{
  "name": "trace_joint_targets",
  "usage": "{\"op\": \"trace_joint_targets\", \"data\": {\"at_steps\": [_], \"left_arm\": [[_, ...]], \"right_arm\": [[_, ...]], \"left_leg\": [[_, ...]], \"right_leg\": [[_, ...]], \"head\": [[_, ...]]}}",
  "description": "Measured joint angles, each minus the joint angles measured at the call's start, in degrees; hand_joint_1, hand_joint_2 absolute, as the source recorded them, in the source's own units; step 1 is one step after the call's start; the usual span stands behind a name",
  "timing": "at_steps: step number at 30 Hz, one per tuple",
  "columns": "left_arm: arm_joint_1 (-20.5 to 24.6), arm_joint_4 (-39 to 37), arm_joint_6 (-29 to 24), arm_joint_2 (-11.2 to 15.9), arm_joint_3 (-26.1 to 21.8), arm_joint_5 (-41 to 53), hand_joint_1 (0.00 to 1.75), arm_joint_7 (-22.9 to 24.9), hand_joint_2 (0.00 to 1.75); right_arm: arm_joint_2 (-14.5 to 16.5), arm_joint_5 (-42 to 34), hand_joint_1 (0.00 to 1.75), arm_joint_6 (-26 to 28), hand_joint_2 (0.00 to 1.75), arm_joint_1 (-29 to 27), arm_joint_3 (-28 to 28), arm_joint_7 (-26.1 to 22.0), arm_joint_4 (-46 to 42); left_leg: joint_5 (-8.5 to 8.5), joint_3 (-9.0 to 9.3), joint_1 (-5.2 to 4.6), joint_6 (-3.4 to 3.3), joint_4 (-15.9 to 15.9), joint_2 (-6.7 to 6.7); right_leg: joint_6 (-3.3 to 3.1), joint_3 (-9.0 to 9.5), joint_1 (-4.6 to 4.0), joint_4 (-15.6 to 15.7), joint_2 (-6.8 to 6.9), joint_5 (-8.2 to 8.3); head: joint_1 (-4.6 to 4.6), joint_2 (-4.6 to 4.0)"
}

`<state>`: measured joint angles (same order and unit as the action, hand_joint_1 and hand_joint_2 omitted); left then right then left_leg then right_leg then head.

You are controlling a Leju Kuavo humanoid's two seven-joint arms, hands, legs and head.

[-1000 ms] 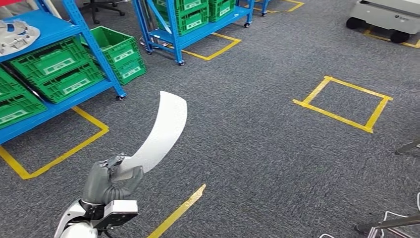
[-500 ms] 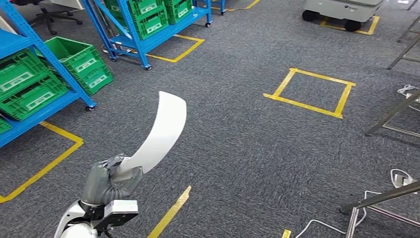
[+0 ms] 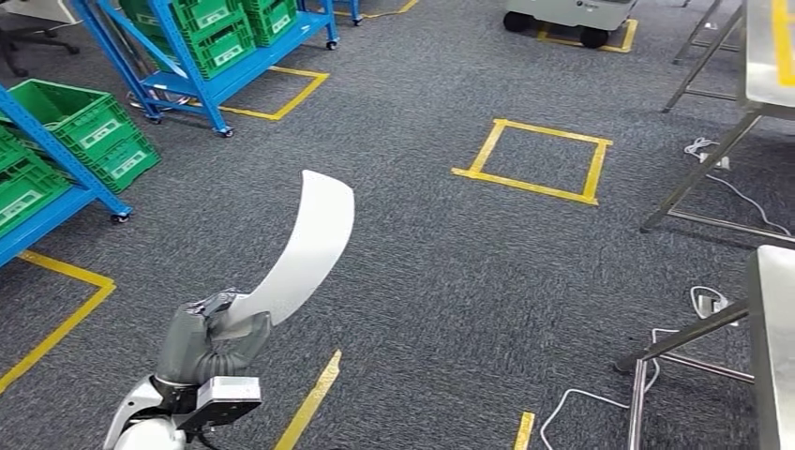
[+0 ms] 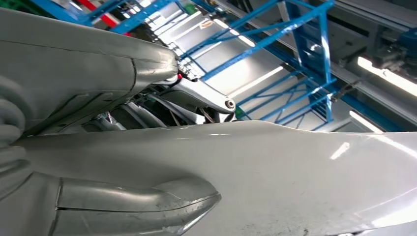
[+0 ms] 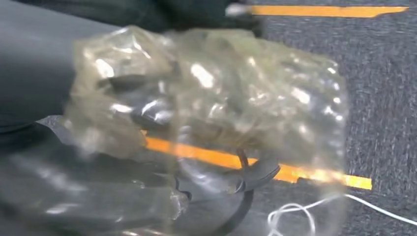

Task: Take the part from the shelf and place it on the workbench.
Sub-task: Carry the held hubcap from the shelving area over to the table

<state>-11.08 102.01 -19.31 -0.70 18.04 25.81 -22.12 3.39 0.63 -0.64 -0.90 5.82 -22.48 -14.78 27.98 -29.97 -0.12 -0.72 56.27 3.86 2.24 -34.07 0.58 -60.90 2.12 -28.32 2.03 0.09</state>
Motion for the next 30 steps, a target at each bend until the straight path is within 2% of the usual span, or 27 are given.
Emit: {"op": "trace_joint_targets", "data": {"at_steps": [1,2,4,6,8,9,10,11,12,13,15,16,17,19,21,23,24,25,26,27,28,30], "left_arm": [[0.0,0.0,0.0,0.0,0.0,0.0,1.75,0.0,1.75],[0.0,0.0,0.0,0.0,0.0,0.0,1.75,0.0,1.75],[0.1,0.0,0.0,0.0,0.0,0.0,1.75,0.0,1.75],[0.1,0.0,0.0,0.0,0.0,0.0,1.75,0.0,1.75],[0.0,0.0,0.0,0.0,0.0,0.0,1.75,0.0,1.75],[0.0,0.0,0.0,0.1,0.0,0.0,1.75,0.0,1.75],[-0.1,0.0,0.0,0.1,0.0,0.0,1.75,0.0,1.75],[-0.1,0.0,0.0,0.1,0.0,0.0,1.75,0.0,1.75],[-0.1,-0.1,0.0,0.1,0.0,0.0,1.75,0.0,1.75],[-0.1,-0.1,0.0,0.1,0.0,0.0,1.75,0.0,1.75],[-0.1,-0.1,0.0,0.1,0.0,0.0,1.75,0.0,1.75],[-0.1,-0.1,0.0,0.1,0.0,0.0,1.75,0.0,1.75],[0.0,-0.1,0.0,0.1,0.0,0.0,1.75,0.0,1.75],[0.0,-0.1,0.0,0.1,0.0,0.0,1.75,0.0,1.75],[0.1,-0.1,0.0,0.0,0.0,0.0,1.75,0.0,1.75],[0.0,-0.1,0.0,0.0,-0.1,-0.1,1.75,0.0,1.75],[0.0,-0.1,0.0,0.0,-0.1,-0.1,1.75,0.0,1.75],[-0.1,-0.2,0.0,0.0,-0.1,-0.1,1.75,0.0,1.75],[-0.1,-0.2,0.1,0.0,-0.1,-0.1,1.75,0.0,1.75],[-0.1,-0.2,0.1,0.0,-0.2,-0.1,1.75,0.0,1.75],[-0.1,-0.2,0.1,0.0,-0.2,-0.1,1.75,0.0,1.75],[0.0,-0.2,0.1,0.0,-0.2,-0.1,1.75,0.0,1.75]], "right_arm": [[0.0,0.0,0.00,0.0,0.00,0.1,0.1,0.0,0.0],[0.0,0.1,0.00,0.0,0.00,0.2,0.1,0.0,0.0],[0.0,0.2,0.00,0.0,0.00,0.0,0.2,0.1,0.0],[0.0,0.2,0.00,0.0,0.00,-0.3,0.3,0.1,0.0],[0.0,0.3,0.00,0.1,0.00,-0.2,0.3,0.1,0.0],[0.0,0.3,0.00,0.1,0.00,-0.1,0.4,0.1,0.0],[0.0,0.3,0.00,0.1,0.00,-0.1,0.4,0.1,0.0],[0.0,0.3,0.00,0.1,0.00,-0.1,0.4,0.2,0.0],[0.0,0.3,0.00,0.1,0.00,-0.2,0.4,0.2,0.0],[0.0,0.4,0.00,0.1,0.00,-0.2,0.4,0.2,0.0],[0.0,0.4,0.00,0.0,0.00,-0.1,0.4,0.2,0.0],[0.1,0.4,0.00,0.0,0.00,-0.1,0.4,0.2,0.0],[0.1,0.4,0.00,0.0,0.00,-0.1,0.4,0.2,0.0],[0.1,0.4,0.00,0.0,0.00,-0.2,0.4,0.2,0.0],[0.0,0.5,0.00,0.1,0.00,-0.4,0.4,0.2,0.0],[0.1,0.6,0.00,0.2,0.00,-0.2,0.4,0.3,0.0],[0.1,0.7,0.00,0.2,0.00,-0.1,0.4,0.3,0.1],[0.1,0.7,0.00,0.3,0.00,-0.1,0.4,0.4,0.1],[0.1,0.8,0.00,0.3,0.00,-0.1,0.4,0.5,0.1],[0.1,0.8,0.00,0.3,0.00,-0.2,0.4,0.5,0.1],[0.1,0.8,0.00,0.3,0.00,-0.3,0.5,0.6,0.1],[0.1,0.9,0.00,0.4,0.00,-0.2,0.6,0.6,0.1]], "left_leg": [[0.16,-0.05,-0.18,0.27,0.2,0.42],[0.28,-0.11,-0.36,0.51,0.4,0.83],[0.58,-0.09,-0.35,0.89,0.7,1.41],[2.42,-0.81,-0.12,1.42,2.8,-0.09],[6.14,-3.64,0.14,1.81,9.3,-2.41],[7.79,-5.47,0.21,1.87,13.3,-2.94],[8.55,-6.88,0.24,1.87,16.2,-3.17],[8.18,-7.48,0.24,1.80,17.2,-3.27],[6.63,-7.03,0.24,1.66,15.9,-3.40],[4.33,-5.71,0.25,1.45,12.8,-3.82],[0.55,-2.59,0.31,0.88,5.6,-5.81],[-0.11,-1.57,0.32,0.68,3.1,-6.63],[-0.09,-1.17,0.31,0.54,1.9,-7.11],[0.07,-1.05,0.35,0.25,0.9,-6.49],[-0.35,-0.80,0.51,-0.25,0.2,-5.46],[-0.52,-0.61,0.49,-0.61,-0.2,-4.19],[-0.50,-0.63,0.40,-0.71,-0.1,-3.53],[-0.47,-0.64,0.31,-0.73,-0.1,-2.85],[-0.44,-0.63,0.24,-0.74,-0.1,-2.21],[-0.39,-0.59,0.21,-0.71,-0.1,-1.63],[-0.31,-0.50,0.19,-0.62,-0.1,-1.13],[-0.03,-0.30,0.02,-0.20,0.1,-0.23]], "right_leg": [[-0.31,1.18,-0.08,2.1,0.51,0.32],[-0.65,1.58,-0.19,2.9,0.57,0.19],[-1.36,1.50,-0.12,2.9,-0.34,0.29],[-1.98,1.49,0.05,3.0,-1.16,0.46],[-2.44,1.40,0.08,3.1,-2.10,0.61],[-2.57,1.33,0.03,3.1,-2.66,0.65],[-2.63,1.31,-0.02,3.1,-3.26,0.67],[-2.65,1.33,-0.05,3.1,-3.88,0.68],[-2.65,1.41,-0.07,3.0,-4.49,0.68],[-2.64,1.53,-0.06,3.0,-5.13,0.68],[-2.48,1.58,-0.10,2.9,-6.33,0.71],[-2.27,1.36,-0.10,2.9,-6.82,0.78],[-1.97,1.03,-0.05,2.8,-7.23,0.90],[-1.28,0.35,0.09,2.9,-7.70,1.14],[-0.77,-0.72,0.02,1.3,-6.10,0.05],[-0.39,-3.60,-0.04,-4.5,-3.63,-3.17],[-0.19,-5.52,0.02,-8.5,-3.00,-4.95],[-0.02,-7.04,0.07,-11.7,-2.71,-6.01],[0.10,-7.67,0.11,-13.1,-2.55,-6.05],[0.14,-7.12,0.12,-12.2,-2.39,-5.04],[0.12,-5.36,0.12,-9.0,-2.05,-3.20],[-0.16,-0.78,-0.03,-0.8,-0.29,-0.30]], "head": [[0.07,0.00],[0.15,0.00],[0.24,0.00],[0.40,0.00],[0.64,0.00],[0.68,0.00],[0.67,0.00],[0.68,0.00],[0.68,0.00],[0.68,0.00],[0.66,0.00],[0.68,0.00],[0.67,0.00],[0.71,0.00],[0.57,0.00],[0.40,0.00],[0.34,0.00],[0.36,0.00],[0.37,0.00],[0.35,0.00],[0.34,0.00],[0.34,0.00]]}}
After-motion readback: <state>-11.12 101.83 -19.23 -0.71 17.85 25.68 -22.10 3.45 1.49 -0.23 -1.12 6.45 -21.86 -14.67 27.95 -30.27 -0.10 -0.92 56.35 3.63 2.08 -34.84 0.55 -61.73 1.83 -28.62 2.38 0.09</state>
